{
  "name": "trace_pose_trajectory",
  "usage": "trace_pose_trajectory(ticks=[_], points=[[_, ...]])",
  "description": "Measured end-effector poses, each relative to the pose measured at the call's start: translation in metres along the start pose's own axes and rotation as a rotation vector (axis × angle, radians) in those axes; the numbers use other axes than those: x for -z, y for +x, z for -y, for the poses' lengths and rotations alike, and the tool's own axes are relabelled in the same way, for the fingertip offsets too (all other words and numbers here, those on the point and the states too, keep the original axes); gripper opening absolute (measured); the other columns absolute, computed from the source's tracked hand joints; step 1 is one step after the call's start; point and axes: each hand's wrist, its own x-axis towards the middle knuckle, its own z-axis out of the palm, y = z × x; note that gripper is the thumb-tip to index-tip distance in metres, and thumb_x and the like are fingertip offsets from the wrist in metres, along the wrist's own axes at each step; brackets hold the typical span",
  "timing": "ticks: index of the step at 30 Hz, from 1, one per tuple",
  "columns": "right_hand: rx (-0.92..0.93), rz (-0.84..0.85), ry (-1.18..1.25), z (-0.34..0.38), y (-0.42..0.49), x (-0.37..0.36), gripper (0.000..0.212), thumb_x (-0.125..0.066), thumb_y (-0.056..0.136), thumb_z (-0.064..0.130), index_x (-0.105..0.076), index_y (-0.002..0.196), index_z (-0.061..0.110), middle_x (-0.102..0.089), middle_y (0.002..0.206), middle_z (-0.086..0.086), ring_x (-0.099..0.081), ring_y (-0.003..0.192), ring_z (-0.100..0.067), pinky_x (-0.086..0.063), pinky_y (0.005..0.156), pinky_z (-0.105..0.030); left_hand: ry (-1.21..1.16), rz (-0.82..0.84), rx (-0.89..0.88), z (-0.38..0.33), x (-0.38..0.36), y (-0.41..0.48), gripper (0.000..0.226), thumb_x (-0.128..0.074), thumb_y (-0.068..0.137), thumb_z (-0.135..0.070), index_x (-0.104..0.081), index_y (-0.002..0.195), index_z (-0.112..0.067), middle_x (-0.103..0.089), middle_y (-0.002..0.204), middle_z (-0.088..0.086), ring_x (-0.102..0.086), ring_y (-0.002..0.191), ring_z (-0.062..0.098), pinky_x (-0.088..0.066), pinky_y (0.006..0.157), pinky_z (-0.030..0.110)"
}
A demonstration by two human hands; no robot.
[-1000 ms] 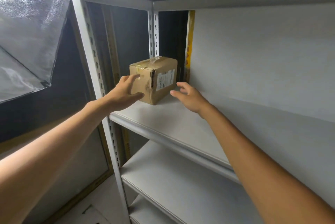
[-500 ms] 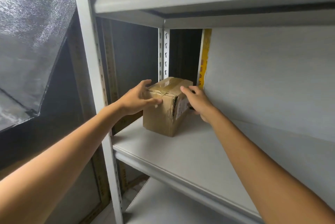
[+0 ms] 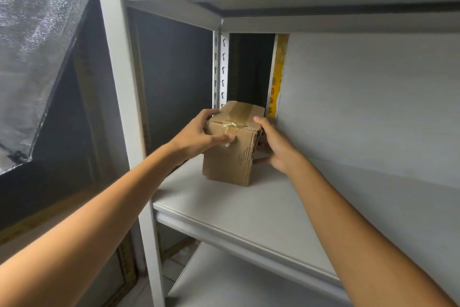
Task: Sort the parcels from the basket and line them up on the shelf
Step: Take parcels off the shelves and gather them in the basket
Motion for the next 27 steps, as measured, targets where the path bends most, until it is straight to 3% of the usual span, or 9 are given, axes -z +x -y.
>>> trace_pose_trajectory(ticks=[3,6,10,16,19,23,27], points=[[-0.021,0.019,0.010,0.000,-0.012,0.007,0.053,-0.063,0.081,0.058,-0.062,0.120,0.023,-0.070,0.111,-0.009,-0.064,0.102,-0.028,-0.058,0.068,-0.046,-0.101,-0.015,0.027,-0.002,-0.008,-0.015,0.063,-0.061,0.083,-0.054,-0.036,0.137,-0.032,-0.048,0.130,-0.001,-0.052,0.111,0.019,-0.051,0.079,0.033],[-0.038,0.004,0.023,0.000,-0.029,0.022,0.053,-0.064,0.080,0.059,-0.063,0.116,0.020,-0.068,0.109,-0.008,-0.063,0.104,-0.029,-0.055,0.066,-0.040,-0.149,-0.015,0.048,-0.016,-0.018,-0.031,0.040,-0.047,0.094,-0.050,-0.043,0.130,-0.033,-0.045,0.132,-0.003,-0.055,0.105,0.019,-0.053,0.072,0.032],[-0.035,0.038,0.038,0.001,-0.062,0.049,0.033,-0.060,0.086,0.053,-0.062,0.093,0.021,-0.062,0.088,-0.004,-0.059,0.088,-0.025,-0.051,0.068,-0.036,-0.187,-0.010,0.064,-0.037,-0.038,-0.055,0.043,-0.044,0.093,-0.053,-0.047,0.127,-0.027,-0.050,0.128,-0.001,-0.058,0.101,0.019,-0.058,0.074,0.037],[-0.007,0.047,0.023,-0.001,-0.123,0.103,0.040,-0.063,0.083,0.055,-0.060,0.108,0.023,-0.061,0.102,-0.003,-0.055,0.108,-0.027,-0.052,0.077,-0.044,-0.243,0.028,0.084,-0.079,-0.081,-0.090,0.043,-0.052,0.094,-0.041,-0.046,0.134,-0.027,-0.051,0.117,-0.007,-0.057,0.103,0.023,-0.057,0.076,0.039],[-0.019,0.047,0.004,-0.001,-0.158,0.131,0.042,-0.068,0.079,0.055,-0.061,0.110,0.026,-0.060,0.113,-0.002,-0.054,0.112,-0.028,-0.051,0.088,-0.054,-0.291,0.067,0.120,-0.099,-0.106,-0.106,0.055,-0.052,0.095,-0.039,-0.034,0.145,-0.026,-0.045,0.127,-0.008,-0.053,0.108,0.024,-0.052,0.083,0.042],[-0.074,0.027,0.003,-0.001,-0.196,0.165,0.060,-0.069,0.075,0.060,-0.055,0.123,0.028,-0.057,0.118,-0.010,-0.055,0.110,-0.036,-0.050,0.091,-0.058,-0.296,0.147,0.124,-0.122,-0.136,-0.121,0.039,-0.050,0.096,-0.038,-0.055,0.130,-0.019,-0.054,0.134,0.000,-0.054,0.117,0.027,-0.049,0.095,0.050],[-0.049,-0.023,0.044,-0.003,-0.231,0.195,0.049,-0.065,0.078,0.058,-0.056,0.116,0.028,-0.059,0.111,-0.013,-0.060,0.102,-0.036,-0.052,0.088,-0.056,-0.335,0.110,0.054,-0.146,-0.171,-0.129,0.043,-0.053,0.095,-0.032,-0.054,0.134,-0.015,-0.058,0.130,0.003,-0.054,0.118,0.024,-0.051,0.082,0.031]])
